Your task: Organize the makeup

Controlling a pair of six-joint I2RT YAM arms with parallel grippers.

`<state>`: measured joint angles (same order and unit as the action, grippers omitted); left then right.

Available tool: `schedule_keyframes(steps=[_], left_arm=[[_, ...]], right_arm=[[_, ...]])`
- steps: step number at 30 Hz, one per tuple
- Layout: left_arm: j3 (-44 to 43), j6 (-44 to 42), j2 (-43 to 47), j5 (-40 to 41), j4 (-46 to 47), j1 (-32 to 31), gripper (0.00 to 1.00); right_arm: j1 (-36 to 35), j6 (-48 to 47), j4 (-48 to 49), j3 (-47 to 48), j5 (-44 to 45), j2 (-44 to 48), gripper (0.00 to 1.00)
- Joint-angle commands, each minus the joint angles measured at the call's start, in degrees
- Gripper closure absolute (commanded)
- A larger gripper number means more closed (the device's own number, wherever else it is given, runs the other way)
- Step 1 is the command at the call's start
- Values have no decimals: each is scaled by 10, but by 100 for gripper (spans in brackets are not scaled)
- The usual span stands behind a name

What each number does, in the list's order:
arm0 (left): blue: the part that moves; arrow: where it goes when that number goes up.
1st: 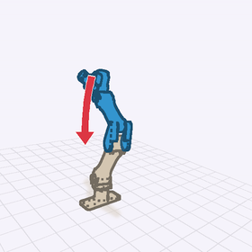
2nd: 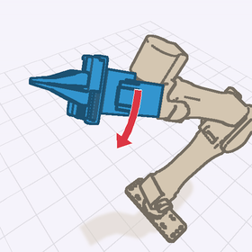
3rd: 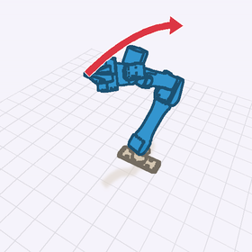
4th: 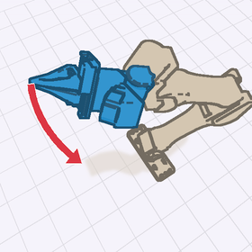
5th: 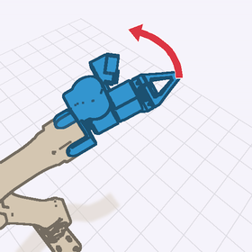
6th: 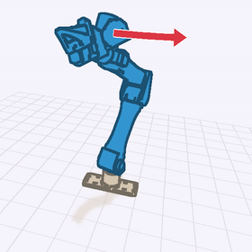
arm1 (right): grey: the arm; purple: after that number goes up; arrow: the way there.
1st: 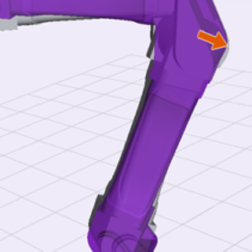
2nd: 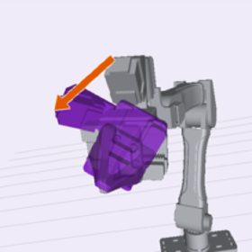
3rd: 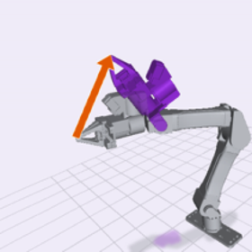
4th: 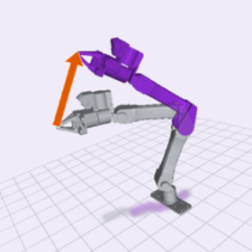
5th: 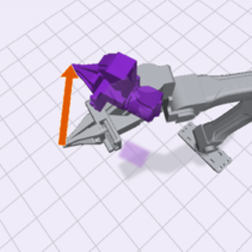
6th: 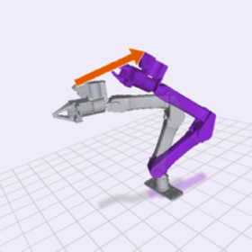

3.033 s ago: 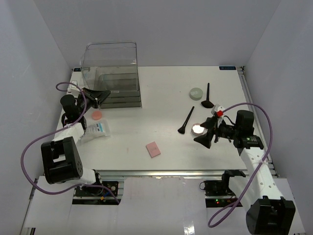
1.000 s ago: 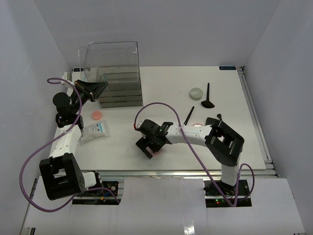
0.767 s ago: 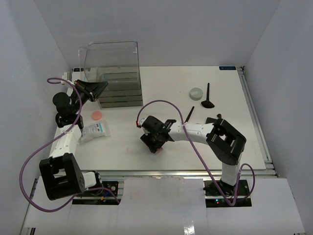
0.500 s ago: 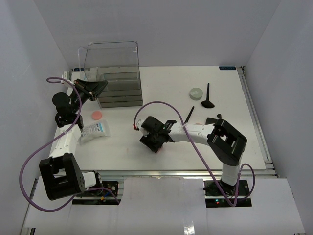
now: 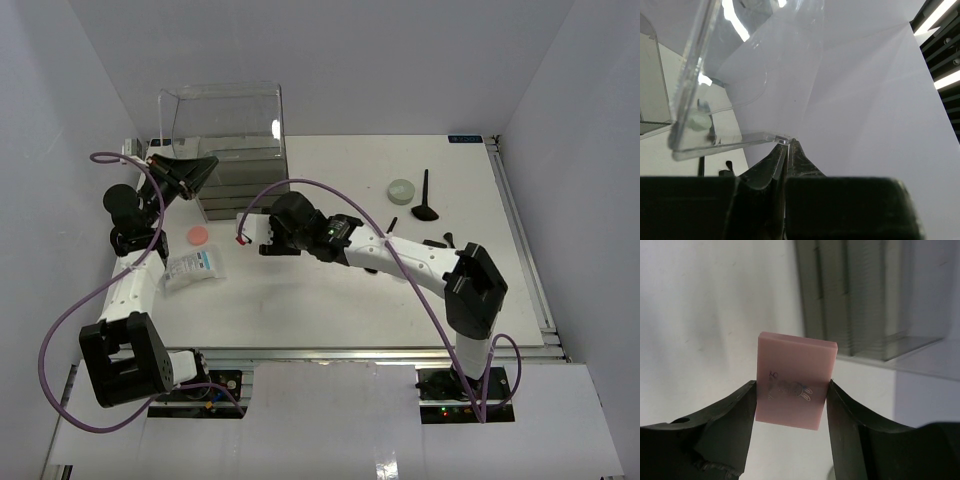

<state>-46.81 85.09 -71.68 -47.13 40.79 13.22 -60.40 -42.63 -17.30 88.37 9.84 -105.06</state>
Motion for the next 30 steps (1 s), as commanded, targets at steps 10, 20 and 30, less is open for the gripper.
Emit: schedule_keyframes(steps=[10,20,30], left_arm=[[-64,23,-4,2,31,-3,100],[-75,33,-7,1,37,-2,100],[-72,34,-8,2,35,-3,100]], right_arm=[[-2,-306,326,138,130,-157,92],[17,-357,383,281,168,-264,92],[52,-366,379,340,164,-331,42]])
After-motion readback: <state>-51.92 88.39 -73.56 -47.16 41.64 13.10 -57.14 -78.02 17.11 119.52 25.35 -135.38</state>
